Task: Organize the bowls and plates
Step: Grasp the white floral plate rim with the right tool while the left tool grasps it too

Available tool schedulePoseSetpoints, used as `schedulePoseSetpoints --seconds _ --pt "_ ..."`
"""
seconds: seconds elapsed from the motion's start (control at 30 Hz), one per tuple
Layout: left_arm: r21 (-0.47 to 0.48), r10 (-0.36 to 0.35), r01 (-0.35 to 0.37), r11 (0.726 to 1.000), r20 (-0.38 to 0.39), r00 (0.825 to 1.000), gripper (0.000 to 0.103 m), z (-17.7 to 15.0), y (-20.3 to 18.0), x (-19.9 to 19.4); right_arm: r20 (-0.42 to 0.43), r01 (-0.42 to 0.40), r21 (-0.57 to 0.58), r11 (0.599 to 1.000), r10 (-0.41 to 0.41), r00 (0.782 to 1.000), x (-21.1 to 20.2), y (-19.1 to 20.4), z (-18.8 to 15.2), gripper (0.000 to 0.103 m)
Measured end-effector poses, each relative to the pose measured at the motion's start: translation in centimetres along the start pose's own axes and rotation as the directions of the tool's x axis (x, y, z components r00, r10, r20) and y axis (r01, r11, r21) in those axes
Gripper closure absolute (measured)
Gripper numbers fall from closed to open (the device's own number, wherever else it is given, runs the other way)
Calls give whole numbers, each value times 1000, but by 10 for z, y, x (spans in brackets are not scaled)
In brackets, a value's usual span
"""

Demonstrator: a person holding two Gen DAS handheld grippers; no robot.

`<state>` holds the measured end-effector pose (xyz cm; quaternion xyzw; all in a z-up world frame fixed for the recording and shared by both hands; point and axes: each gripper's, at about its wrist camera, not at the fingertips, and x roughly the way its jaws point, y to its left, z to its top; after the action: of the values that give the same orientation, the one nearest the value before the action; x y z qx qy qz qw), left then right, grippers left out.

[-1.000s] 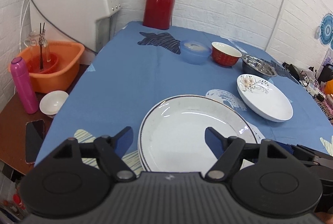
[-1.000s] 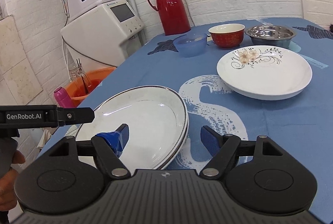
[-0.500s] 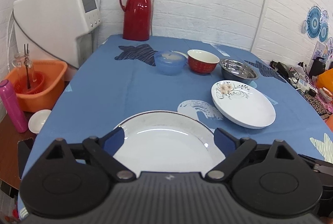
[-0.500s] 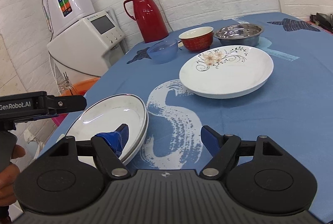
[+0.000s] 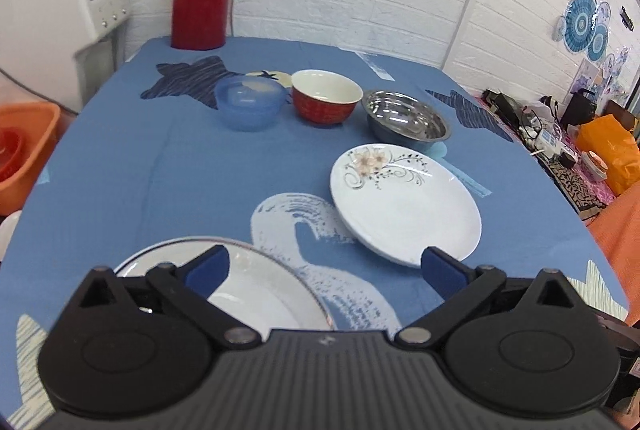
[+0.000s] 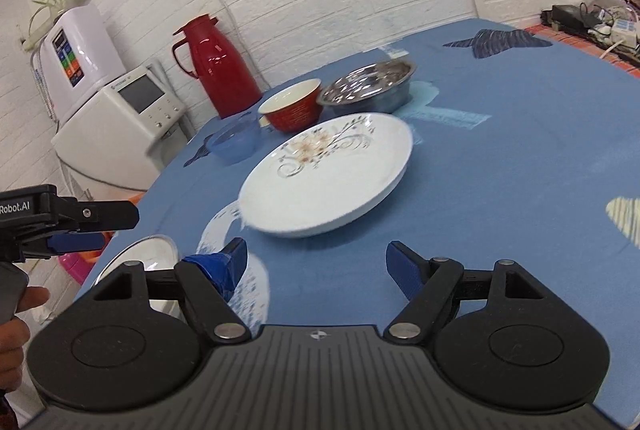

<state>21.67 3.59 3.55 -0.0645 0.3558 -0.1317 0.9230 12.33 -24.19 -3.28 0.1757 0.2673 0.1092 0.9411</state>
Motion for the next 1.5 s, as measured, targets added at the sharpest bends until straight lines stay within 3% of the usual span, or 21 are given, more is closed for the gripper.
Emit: schedulePoseSetpoints --seconds 0.17,0.27,0.43,0.57,0.73,0.9,1.07,1.5 --pt "-15 -47 46 999 -81 996 2 44 -2 49 17 84 -24 996 -83 996 19 -28 39 40" --pt "-26 -63 60 998 -131 989 2 58 -1 78 -17 101 -42 994 -102 995 41 -37 53 40" --pt "-17 -72 70 997 -229 971 2 66 -5 121 -81 89 -61 994 -94 992 73 -41 62 40" --pt "4 -99 103 995 -264 959 2 68 -12 143 -115 85 -118 989 -99 988 97 -32 66 40" --pt "-9 -105 106 994 -280 954 2 67 -11 156 -186 34 -136 990 -59 981 117 -24 65 37" --pt "-3 -95 99 995 -302 949 2 65 -12 163 -181 41 -264 964 -91 979 118 -12 59 37" --pt "-29 -104 99 995 -322 941 2 61 -12 173 -171 80 -315 946 -140 975 120 -3 56 36" --pt "58 -36 56 997 -305 952 3 56 -25 175 -118 92 -313 945 -135 984 123 -6 50 33"
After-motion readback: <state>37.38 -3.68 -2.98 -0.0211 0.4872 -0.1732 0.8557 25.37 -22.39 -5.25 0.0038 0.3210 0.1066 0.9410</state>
